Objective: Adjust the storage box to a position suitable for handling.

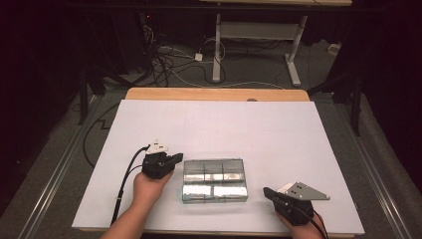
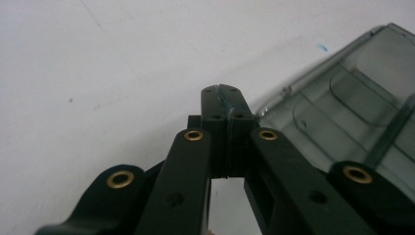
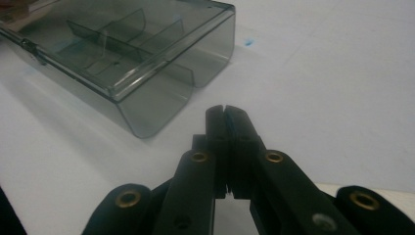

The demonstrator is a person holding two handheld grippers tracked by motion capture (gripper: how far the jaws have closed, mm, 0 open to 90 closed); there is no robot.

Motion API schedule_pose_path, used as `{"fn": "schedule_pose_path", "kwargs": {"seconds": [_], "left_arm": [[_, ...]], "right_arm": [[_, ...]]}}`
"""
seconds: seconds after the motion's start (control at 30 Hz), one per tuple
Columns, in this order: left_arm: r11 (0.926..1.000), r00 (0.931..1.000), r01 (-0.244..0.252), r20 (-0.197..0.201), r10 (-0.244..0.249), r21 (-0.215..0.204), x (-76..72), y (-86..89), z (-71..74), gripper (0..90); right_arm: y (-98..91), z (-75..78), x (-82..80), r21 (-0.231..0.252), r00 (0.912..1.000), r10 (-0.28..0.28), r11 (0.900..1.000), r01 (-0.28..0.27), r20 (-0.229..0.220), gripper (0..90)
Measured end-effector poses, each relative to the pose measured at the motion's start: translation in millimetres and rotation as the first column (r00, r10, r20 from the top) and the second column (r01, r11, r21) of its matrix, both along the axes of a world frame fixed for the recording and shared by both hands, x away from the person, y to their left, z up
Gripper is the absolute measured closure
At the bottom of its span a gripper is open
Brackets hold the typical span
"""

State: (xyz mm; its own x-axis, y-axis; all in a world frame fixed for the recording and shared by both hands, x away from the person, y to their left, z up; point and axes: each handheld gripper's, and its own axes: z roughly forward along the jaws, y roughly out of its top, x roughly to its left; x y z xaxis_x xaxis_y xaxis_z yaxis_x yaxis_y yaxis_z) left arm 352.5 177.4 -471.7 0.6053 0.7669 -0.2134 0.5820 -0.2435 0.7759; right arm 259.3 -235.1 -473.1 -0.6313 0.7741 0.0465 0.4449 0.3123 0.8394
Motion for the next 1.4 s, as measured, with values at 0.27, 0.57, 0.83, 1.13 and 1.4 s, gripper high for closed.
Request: {"fn": "schedule_pose_path", "kwargs": {"seconds": [0.27,0.57,0.83,1.13,1.4], "left_arm": [[0.9972,0.9971,0.075,-0.015,-0.075,-0.001,-53.8,13.5,-6.2,87.6],[0.9949,0.9939,0.101,-0.045,-0.101,0.002,-66.8,15.2,-13.7,87.6],[0.9941,0.9923,0.108,-0.062,-0.107,0.004,-65.5,12.6,-16.0,87.6],[0.9894,0.9878,0.144,-0.064,-0.142,0.02,-64.6,-3.3,-16.3,87.6],[0.9934,0.9931,0.115,-0.023,-0.115,0.0,-67.9,5.4,-9.0,87.5]], "right_arm": [[18.2,-4.9,1.0,-0.017,0.9986,0.048,0.9987,-0.049,-0.022,89.5],[42.7,-9.7,4.4,-0.071,0.9963,0.074,0.9945,-0.077,-0.042,90.0],[48.9,-5.4,-2.9,-0.038,0.9902,0.13,0.9905,-0.132,-0.05,90.0],[33.6,27.5,-8.4,0.041,0.994,0.098,0.9942,-0.1,0.049,90.0],[57.4,35.1,-9.5,0.054,0.9841,0.163,0.9845,-0.167,0.072,90.0]]}}
